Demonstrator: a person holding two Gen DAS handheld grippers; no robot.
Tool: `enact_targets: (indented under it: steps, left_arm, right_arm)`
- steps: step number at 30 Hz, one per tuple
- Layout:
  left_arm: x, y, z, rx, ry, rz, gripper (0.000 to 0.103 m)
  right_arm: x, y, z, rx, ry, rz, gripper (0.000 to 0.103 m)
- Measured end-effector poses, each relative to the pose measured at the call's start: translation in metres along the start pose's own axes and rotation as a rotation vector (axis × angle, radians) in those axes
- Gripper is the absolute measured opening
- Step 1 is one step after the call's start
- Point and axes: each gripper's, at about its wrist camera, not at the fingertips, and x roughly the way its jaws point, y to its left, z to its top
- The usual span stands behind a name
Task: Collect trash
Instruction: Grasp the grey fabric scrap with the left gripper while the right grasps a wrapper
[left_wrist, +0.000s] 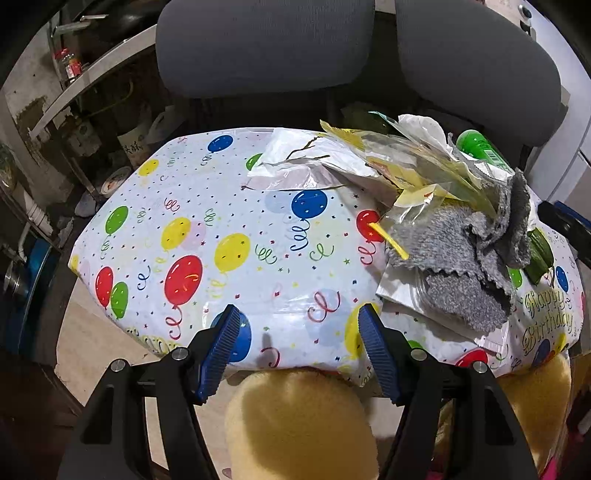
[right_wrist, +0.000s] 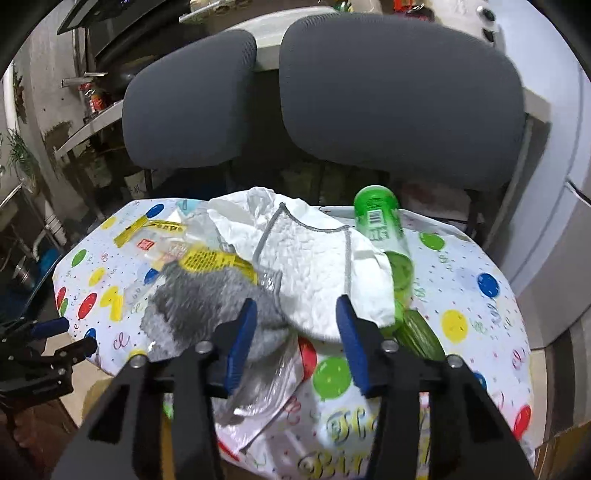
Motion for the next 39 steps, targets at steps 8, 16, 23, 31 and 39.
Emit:
enact_targets:
  steps: [8,16,23,31,39]
  left_arm:
    - [-0.003,-0.013,0.008,0.018,-0.015,-0.005,0.067]
    - [-0.021,-0.024,0.007,0.033,-0.046,-0.060,0.067]
    - [-0.037,-0.048,0.010,0.068,-0.074,-0.159,0.069]
    - [-0.034,-0.088,0.022,0.097,-0.071,-0.255,0.071]
    - [-0.026,-0.115,0.042,0.117,-0.070,-0.272,0.071]
  right_arm:
    - [0.050,0.001,0.016,0.005,0.088,0.095,0.043]
    - [0.038,0.000,0.020,0.034,0.046,0.150,0.010]
    - [-0.035,-0.024,0.017,0.039,-0.116,0.035,0.007]
    - [-0.087,-0.043,-0.018,0.059,-0.176,-0.062,0.007]
    - [-0.097,-0.070,-0.039,0.133,-0.182,-0.065,0.007]
